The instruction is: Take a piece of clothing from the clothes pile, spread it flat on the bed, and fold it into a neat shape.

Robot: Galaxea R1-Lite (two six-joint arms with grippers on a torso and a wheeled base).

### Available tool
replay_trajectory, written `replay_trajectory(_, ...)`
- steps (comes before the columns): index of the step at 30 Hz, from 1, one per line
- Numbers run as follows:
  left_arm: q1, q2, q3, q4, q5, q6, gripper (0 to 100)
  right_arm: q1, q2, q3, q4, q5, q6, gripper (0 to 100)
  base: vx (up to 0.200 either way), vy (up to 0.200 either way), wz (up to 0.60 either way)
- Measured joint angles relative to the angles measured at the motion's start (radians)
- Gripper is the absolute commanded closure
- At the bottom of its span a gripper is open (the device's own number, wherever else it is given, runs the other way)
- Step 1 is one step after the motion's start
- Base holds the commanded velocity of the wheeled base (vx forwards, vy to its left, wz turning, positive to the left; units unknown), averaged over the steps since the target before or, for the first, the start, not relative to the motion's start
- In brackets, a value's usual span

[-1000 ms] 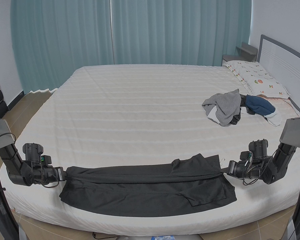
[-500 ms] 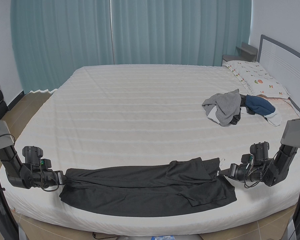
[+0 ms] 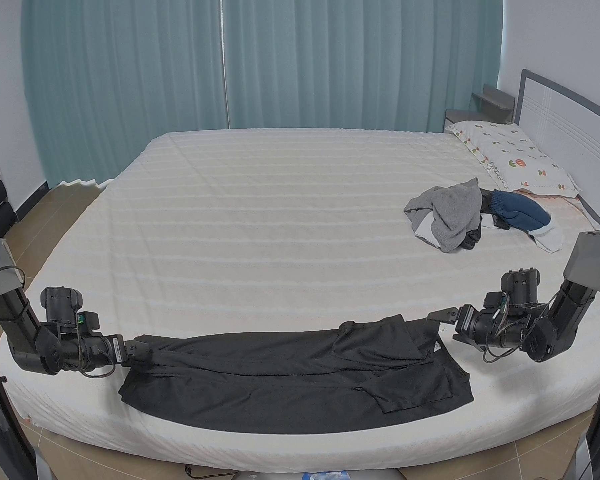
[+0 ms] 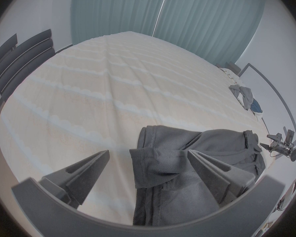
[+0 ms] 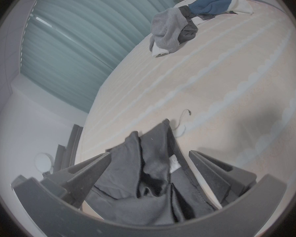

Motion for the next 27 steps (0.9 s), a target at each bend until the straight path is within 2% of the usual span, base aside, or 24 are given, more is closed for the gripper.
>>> replay_trajectory(10,-0.002,-0.036,-0.031,0.003,0.000,-0.186,0,0.045,0.000,-0.015,0.005,0.004,0.130,0,0.000,0.000,0.00)
replay_trajectory(15,-0.003,-0.036,-0.015,0.014,0.007,-0.224,0,0.070,-0.002,-0.001,0.012,-0.003,0.184,0,0.000,0.000,0.00)
replay_trajectory(23,-0.007,-0.035,0.038,0.016,0.033,-0.261,0,0.073,-0.028,0.052,0.010,-0.008,0.201,0,0.000,0.000,0.00)
replay_trajectory(24,-0.009,-0.034,0.040,0.015,0.039,-0.282,100,0.072,-0.034,0.059,0.010,-0.008,0.202,0,0.000,0.000,0.00)
replay_trajectory(27,-0.025,-0.030,0.040,0.014,0.050,-0.335,100,0.074,-0.054,0.083,0.010,-0.010,0.203,0,0.000,0.000,0.00)
